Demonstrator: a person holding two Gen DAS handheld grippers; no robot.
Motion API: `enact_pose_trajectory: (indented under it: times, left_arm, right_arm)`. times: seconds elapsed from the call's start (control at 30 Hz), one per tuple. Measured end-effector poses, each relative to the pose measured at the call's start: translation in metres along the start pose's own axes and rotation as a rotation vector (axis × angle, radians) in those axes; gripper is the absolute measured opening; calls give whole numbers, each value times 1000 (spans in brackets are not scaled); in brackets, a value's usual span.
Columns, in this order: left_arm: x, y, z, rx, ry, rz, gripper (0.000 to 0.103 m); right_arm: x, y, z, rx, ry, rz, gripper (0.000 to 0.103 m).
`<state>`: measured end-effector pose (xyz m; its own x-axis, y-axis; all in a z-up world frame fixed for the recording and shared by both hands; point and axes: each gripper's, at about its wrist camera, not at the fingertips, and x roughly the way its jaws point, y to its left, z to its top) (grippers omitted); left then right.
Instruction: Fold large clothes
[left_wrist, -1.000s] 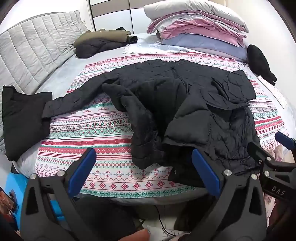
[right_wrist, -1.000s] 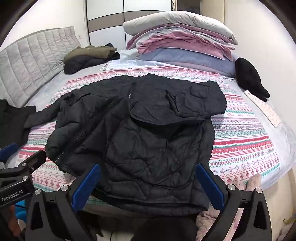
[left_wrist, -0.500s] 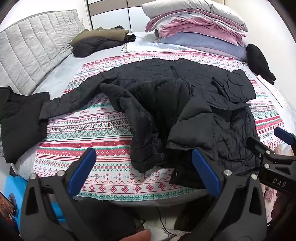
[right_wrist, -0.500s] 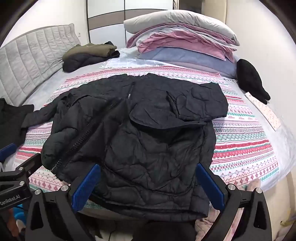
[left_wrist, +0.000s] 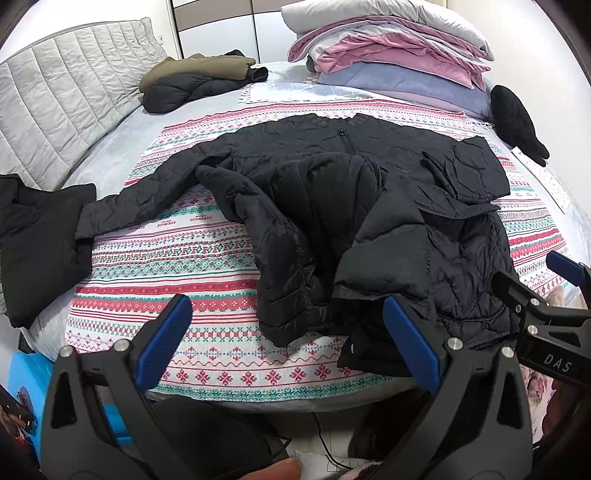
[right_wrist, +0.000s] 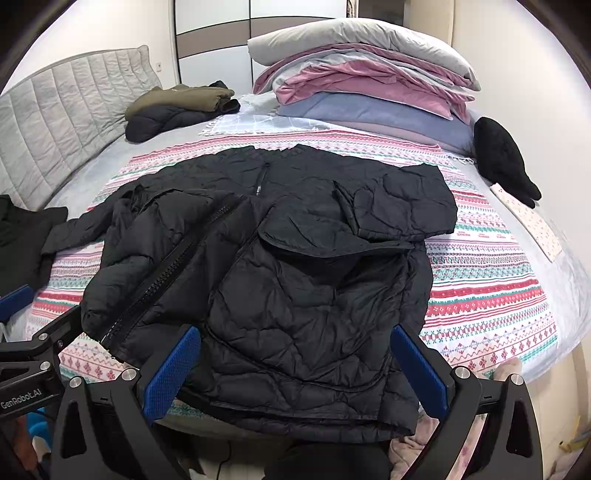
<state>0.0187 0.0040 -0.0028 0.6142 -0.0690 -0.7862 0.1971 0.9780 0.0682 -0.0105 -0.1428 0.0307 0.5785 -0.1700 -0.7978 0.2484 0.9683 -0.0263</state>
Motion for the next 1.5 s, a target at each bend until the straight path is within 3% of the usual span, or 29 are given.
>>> enact_pose_trajectory:
  times: [1.5]
  left_arm:
    - [-8,-3,4,7,-13,-26,103]
  right_arm:
    - [-2,-4,0,4,-2,3,103]
